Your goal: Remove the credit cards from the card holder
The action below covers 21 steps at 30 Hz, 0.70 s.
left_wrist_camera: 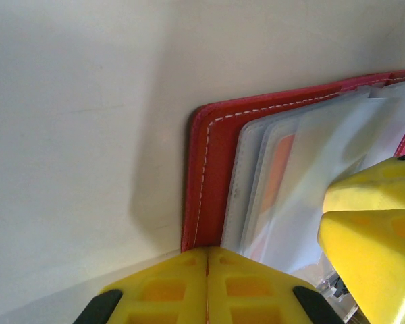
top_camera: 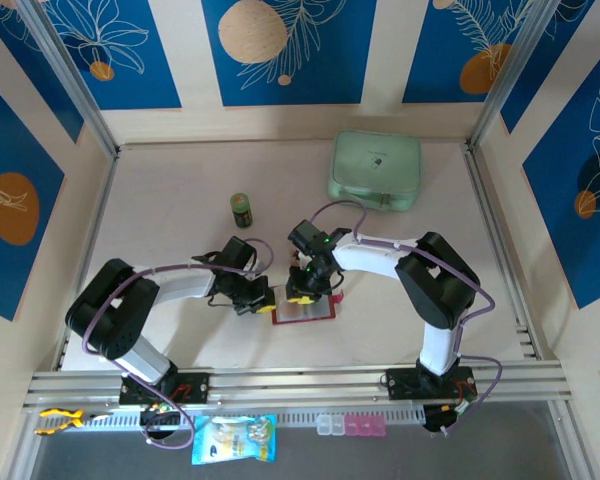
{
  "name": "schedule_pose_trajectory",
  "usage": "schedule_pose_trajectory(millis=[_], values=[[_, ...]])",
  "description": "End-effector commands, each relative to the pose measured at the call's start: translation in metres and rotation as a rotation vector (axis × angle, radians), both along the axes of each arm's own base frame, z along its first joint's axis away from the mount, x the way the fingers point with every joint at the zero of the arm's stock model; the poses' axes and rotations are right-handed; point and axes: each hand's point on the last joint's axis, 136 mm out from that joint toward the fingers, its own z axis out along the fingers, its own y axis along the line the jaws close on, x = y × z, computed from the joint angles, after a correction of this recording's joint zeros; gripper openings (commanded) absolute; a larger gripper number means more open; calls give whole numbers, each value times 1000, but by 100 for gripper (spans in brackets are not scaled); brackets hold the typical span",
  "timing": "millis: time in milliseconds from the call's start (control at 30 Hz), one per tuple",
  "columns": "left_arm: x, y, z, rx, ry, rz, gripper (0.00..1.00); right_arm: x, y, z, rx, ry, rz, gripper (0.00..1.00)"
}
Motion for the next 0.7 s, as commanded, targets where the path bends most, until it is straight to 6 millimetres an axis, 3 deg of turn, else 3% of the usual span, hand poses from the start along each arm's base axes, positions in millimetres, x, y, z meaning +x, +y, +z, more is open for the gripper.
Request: schedule_pose_trajectory(millis=[0, 433, 667], values=[[-12, 9, -9, 49, 48, -12, 7, -6, -16, 0, -39, 9, 0, 27], [-8, 8, -3, 60, 41, -18, 7, -4, -23, -3, 6, 18, -22, 27], [3, 0, 17, 27, -10, -16, 8, -4, -23, -5, 43, 27, -33, 27]])
